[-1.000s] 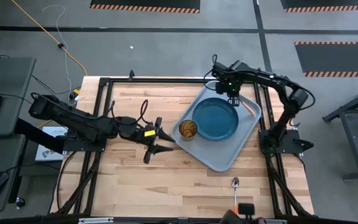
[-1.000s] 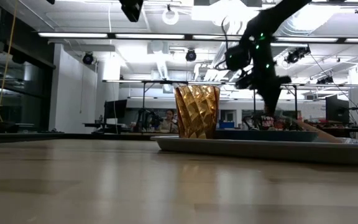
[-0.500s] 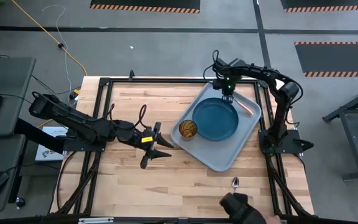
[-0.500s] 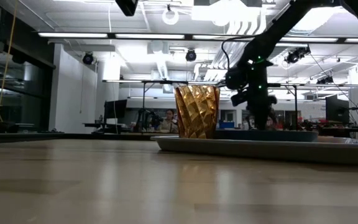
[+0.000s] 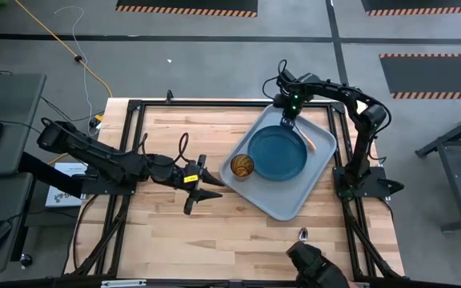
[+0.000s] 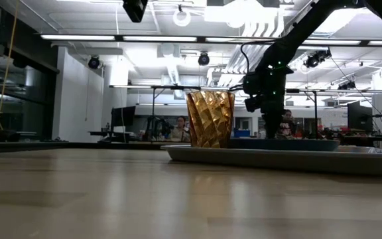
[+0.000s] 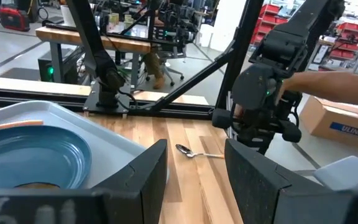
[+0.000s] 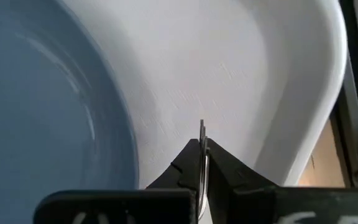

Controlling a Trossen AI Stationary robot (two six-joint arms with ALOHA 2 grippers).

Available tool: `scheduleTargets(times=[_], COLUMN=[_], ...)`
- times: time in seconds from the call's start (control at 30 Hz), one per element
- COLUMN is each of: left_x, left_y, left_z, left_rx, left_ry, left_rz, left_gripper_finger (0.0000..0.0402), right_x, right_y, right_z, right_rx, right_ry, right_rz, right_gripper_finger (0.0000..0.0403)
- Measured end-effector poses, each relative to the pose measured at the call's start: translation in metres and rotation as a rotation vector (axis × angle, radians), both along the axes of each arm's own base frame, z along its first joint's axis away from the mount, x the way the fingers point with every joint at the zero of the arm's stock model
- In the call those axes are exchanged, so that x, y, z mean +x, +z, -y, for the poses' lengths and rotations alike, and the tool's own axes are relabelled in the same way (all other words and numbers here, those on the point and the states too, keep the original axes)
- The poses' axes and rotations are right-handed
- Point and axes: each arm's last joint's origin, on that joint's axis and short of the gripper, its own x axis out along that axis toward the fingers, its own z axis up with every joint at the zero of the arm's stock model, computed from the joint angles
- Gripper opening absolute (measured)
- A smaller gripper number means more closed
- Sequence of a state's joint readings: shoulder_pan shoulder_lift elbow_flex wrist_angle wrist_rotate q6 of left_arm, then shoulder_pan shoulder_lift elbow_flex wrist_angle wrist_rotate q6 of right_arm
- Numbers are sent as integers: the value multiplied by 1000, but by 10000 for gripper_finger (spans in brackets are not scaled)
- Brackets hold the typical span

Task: Pick and place plate/cup/fork/spoon on tray
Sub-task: Put the orange fork on the blue tray to the right of the blue plate, then put the orange spoon on the blue tray to the right of the blue plate

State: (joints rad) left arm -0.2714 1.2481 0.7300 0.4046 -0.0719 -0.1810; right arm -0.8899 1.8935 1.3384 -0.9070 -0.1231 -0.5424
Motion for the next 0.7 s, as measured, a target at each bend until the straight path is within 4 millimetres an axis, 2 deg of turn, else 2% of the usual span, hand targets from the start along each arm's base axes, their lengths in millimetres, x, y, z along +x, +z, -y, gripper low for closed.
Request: scheduleTargets(times=[0.33,0.7], left_x=[0,0], left_y=[-4,-4], left_z=[-1,-1], left_rx=[-12,-13], left_ry=[29,31], left_rz=[-45,-45], left_gripper_finger=[149,149], right_x=[1,2], right_y=[0,-2], right_z=[1,2], right_rx=[6,-5], right_ry=[-37,-18], right_rz=[15,16], right_gripper_finger=[3,72])
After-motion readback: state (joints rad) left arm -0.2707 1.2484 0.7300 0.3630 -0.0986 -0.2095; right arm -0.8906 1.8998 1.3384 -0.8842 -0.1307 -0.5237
